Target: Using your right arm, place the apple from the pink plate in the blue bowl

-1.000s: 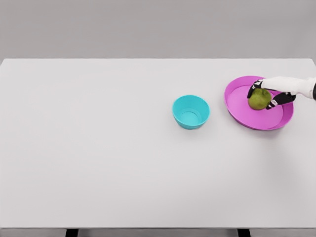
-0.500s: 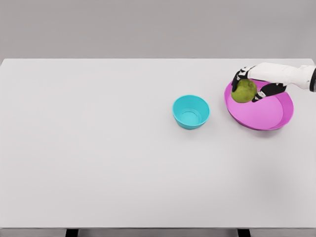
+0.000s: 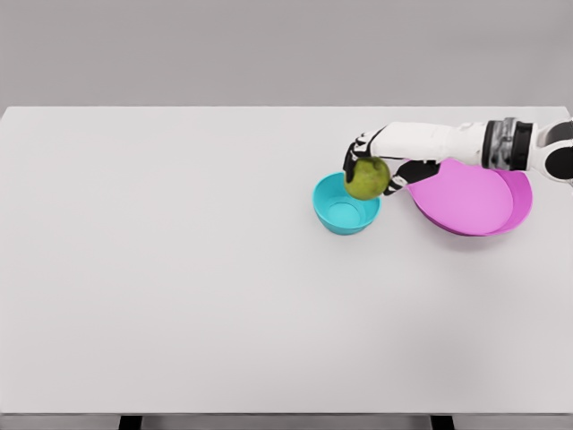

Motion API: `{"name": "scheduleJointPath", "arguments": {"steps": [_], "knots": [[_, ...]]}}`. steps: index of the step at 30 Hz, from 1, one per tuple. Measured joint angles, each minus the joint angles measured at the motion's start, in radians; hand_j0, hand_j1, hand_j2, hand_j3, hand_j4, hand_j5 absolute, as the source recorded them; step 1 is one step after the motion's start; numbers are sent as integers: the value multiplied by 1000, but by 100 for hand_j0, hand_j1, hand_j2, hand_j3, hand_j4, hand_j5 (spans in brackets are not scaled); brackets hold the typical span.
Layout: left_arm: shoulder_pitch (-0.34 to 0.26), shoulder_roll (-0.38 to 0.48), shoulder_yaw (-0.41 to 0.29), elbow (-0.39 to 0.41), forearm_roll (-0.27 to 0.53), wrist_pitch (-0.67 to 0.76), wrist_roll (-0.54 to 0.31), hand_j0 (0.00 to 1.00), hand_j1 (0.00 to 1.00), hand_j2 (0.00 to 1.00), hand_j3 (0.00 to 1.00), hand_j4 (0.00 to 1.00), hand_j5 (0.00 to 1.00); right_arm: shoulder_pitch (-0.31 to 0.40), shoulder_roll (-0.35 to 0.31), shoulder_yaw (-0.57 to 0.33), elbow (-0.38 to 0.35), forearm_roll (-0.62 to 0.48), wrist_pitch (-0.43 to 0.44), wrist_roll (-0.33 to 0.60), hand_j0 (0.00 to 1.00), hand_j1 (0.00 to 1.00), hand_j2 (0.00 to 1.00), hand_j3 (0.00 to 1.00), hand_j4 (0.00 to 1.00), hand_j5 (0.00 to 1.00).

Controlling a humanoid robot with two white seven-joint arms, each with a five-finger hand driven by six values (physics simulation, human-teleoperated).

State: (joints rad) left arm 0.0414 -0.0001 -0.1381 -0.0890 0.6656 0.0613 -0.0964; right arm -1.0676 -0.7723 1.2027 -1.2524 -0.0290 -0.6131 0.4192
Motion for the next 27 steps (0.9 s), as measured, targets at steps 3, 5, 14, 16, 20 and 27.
{"name": "scheduleJointPath", "arguments": {"steps": [3,5,14,16,20,27], "knots": [[0,0,0,0,0,0,0,100,100,100,100,100,100,2,2,0,-9,2,0,2,43,43,43,43,43,43],[0,0,0,0,0,0,0,100,100,100,100,100,100,2,2,1,-16,3,0,3,46,46,46,46,46,46],[0,0,0,0,0,0,0,100,100,100,100,100,100,2,-6,0,-80,33,0,3,90,90,90,90,90,90],[0,0,0,0,0,0,0,100,100,100,100,100,100,3,-16,-2,-90,36,0,2,95,95,95,95,95,95],[0,0,0,0,0,0,0,100,100,100,100,100,100,5,-46,-15,-112,40,0,-1,100,100,100,100,100,100],[0,0,0,0,0,0,0,100,100,100,100,100,100,5,-107,-43,-192,40,7,-6,100,100,100,100,100,100]]}}
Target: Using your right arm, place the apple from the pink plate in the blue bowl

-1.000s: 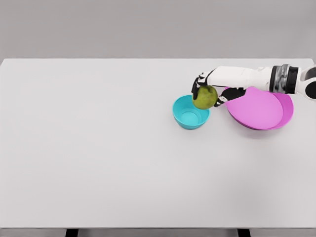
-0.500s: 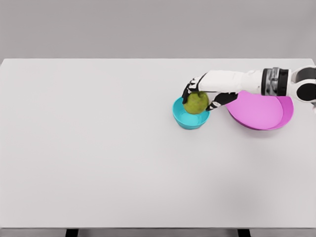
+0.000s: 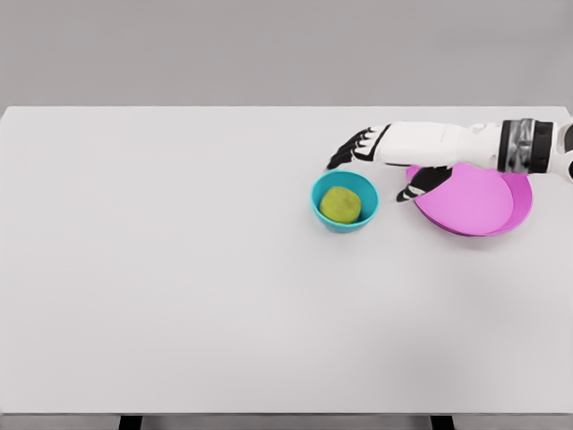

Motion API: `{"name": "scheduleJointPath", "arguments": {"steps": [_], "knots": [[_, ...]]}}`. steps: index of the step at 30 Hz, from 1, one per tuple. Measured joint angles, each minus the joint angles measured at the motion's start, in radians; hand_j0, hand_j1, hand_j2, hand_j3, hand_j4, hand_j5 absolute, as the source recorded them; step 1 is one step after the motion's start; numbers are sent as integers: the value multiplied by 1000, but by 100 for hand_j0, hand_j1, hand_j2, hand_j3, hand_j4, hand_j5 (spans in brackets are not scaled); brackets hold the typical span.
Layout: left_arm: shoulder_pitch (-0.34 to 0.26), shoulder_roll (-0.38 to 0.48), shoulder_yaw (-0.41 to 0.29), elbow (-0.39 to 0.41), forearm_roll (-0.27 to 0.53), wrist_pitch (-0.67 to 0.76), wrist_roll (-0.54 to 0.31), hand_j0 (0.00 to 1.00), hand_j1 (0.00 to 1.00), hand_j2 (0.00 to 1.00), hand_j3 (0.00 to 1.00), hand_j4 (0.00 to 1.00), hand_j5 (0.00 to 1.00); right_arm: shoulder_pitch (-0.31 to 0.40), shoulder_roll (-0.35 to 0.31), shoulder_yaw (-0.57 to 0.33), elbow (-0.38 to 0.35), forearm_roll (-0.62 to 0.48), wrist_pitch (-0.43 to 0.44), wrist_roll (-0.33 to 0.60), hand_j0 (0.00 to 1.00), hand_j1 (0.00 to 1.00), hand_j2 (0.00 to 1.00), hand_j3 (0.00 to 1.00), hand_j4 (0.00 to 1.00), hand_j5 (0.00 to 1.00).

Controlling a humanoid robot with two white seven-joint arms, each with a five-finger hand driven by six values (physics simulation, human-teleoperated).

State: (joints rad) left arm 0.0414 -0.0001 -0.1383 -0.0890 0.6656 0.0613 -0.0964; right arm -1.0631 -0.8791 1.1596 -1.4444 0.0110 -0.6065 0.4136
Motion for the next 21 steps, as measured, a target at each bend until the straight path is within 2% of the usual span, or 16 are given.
{"name": "scheduleJointPath", "arguments": {"steps": [7,9,12,13,16,18,19,21], "knots": [[0,0,0,0,0,0,0,100,100,100,100,100,100,18,-210,-54,-151,-23,-4,0,100,100,100,100,100,100],[0,0,0,0,0,0,0,100,100,100,100,100,100,83,-254,-82,-171,-40,-6,4,100,100,100,100,100,100],[0,0,0,0,0,0,0,100,100,100,100,100,100,231,-276,-182,-194,-53,-7,36,100,100,100,100,100,100],[0,0,0,0,0,0,0,100,100,100,100,100,100,250,-278,-219,-199,-55,-7,51,100,100,100,100,100,100],[0,0,0,0,0,0,0,100,100,100,100,100,100,250,-288,-290,-213,-60,-4,84,100,100,100,100,100,100],[-43,0,0,-4,0,-1,-1,100,100,100,100,100,100,252,-292,-310,-223,-62,0,94,100,100,100,100,100,100],[-46,0,0,-4,0,-1,-2,100,100,100,100,100,100,259,-294,-317,-226,-62,1,97,100,100,100,100,100,100],[-21,0,-1,-1,0,0,-2,100,100,100,100,100,100,265,-295,-324,-230,-62,3,100,100,100,100,100,100,100]]}}
